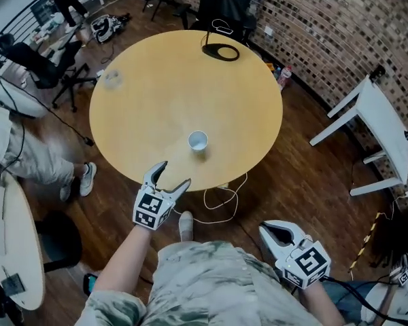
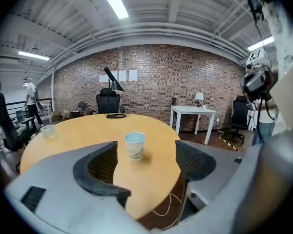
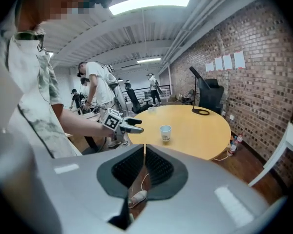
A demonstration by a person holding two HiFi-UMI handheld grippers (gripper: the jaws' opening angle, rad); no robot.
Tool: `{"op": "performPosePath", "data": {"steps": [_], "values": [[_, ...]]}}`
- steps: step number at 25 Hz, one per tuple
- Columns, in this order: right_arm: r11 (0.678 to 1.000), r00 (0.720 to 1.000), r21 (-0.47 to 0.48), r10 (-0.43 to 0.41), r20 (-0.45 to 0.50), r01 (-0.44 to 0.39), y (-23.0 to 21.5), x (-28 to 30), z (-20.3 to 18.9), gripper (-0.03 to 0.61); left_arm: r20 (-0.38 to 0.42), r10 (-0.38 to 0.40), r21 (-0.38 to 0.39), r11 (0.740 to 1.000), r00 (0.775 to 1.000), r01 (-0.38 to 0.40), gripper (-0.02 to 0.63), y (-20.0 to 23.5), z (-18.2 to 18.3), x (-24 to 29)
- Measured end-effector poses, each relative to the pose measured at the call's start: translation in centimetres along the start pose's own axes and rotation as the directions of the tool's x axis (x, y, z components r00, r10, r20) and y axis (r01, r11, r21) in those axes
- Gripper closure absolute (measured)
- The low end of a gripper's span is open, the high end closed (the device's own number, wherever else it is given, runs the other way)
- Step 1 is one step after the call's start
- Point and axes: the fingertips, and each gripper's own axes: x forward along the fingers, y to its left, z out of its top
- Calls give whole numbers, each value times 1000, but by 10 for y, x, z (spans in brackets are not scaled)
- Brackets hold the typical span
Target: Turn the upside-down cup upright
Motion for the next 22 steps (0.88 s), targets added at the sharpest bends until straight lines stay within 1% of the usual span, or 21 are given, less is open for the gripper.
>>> {"op": "performPosePath", "data": {"steps": [3,6,9,12,14,16,19,22], "values": [[996,997,-53,74,26,-73,9,-26,-23,563,57,67,-70,996,996,-63,260,-51,12,-64],[990,991,-75,125,39,-122,14,-48,-44,561,100,88,-146,987,991,-73,276,-118,22,-119],[977,979,-92,196,50,-191,10,-66,-60,555,76,121,-233,967,990,-100,276,-184,22,-152],[953,957,-119,286,56,-278,37,-85,-62,545,32,127,-294,949,991,-112,276,-237,20,-196],[941,945,-136,321,59,-311,60,-105,-65,541,24,121,-309,945,992,-108,281,-269,24,-228],[938,942,-136,328,65,-317,74,-123,-73,524,42,110,-312,946,993,-91,287,-297,32,-249],[946,945,-123,313,94,-301,83,-146,-80,508,69,65,-305,952,995,-41,290,-327,46,-262],[963,955,-100,263,134,-251,90,-169,-85,499,84,2,-278,960,996,22,298,-344,56,-268]]}}
